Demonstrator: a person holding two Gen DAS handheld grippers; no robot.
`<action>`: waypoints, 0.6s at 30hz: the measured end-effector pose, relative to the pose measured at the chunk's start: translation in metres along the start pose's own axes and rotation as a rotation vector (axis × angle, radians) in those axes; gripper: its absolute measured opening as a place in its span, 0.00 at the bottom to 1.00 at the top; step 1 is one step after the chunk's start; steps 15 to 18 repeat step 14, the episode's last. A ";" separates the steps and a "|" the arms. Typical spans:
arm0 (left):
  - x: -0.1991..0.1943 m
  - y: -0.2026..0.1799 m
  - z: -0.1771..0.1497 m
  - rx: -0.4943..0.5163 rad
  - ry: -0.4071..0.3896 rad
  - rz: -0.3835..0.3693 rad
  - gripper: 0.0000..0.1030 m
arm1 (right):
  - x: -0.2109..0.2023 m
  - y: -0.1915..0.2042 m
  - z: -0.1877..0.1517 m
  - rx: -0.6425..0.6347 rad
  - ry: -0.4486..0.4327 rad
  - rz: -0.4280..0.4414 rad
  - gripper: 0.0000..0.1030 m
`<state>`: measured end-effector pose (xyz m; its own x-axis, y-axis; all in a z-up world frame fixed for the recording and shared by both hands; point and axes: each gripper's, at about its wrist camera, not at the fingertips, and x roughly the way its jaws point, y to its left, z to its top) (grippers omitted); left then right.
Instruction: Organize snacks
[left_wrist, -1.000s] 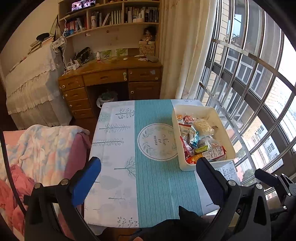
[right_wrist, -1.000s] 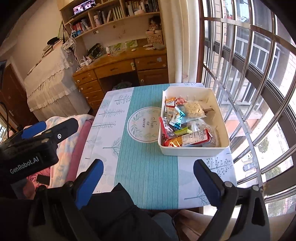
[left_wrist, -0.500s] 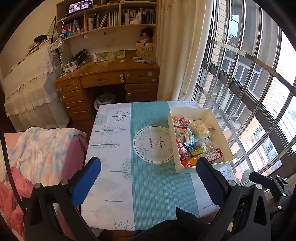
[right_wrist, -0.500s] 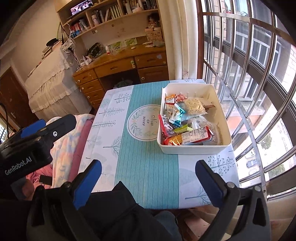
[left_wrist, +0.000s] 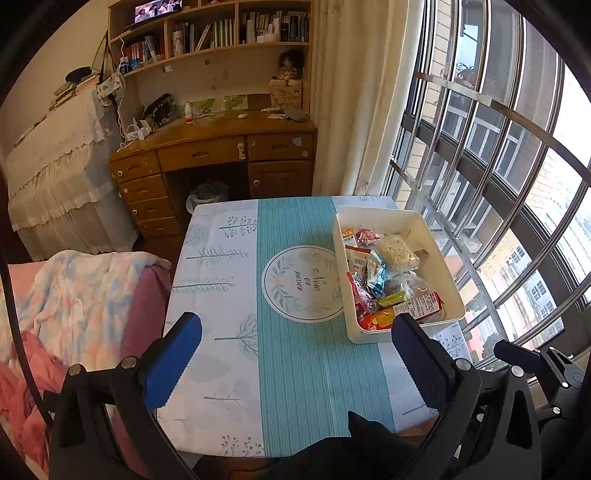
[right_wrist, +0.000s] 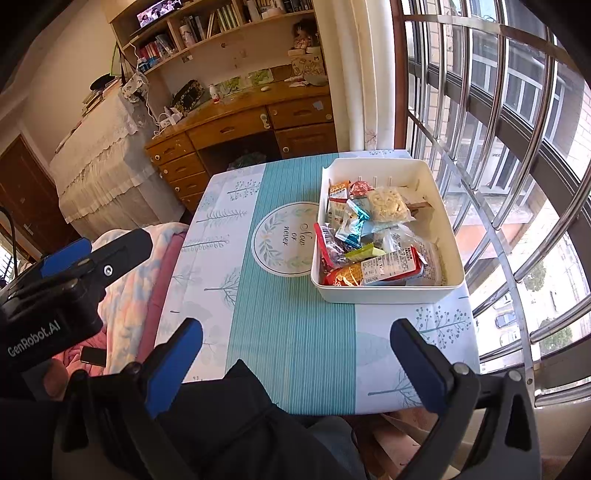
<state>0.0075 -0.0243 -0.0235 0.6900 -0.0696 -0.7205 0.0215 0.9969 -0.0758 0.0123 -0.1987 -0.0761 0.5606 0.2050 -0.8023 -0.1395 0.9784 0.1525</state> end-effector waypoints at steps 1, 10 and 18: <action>0.001 -0.001 -0.001 -0.001 0.002 0.000 0.99 | 0.000 0.000 0.000 0.000 0.001 -0.001 0.99; 0.010 -0.006 -0.004 -0.006 0.023 -0.002 0.99 | 0.008 -0.007 0.003 -0.007 0.021 0.012 0.99; 0.010 -0.006 -0.003 -0.005 0.024 -0.001 0.99 | 0.010 -0.011 0.005 -0.007 0.027 0.016 0.99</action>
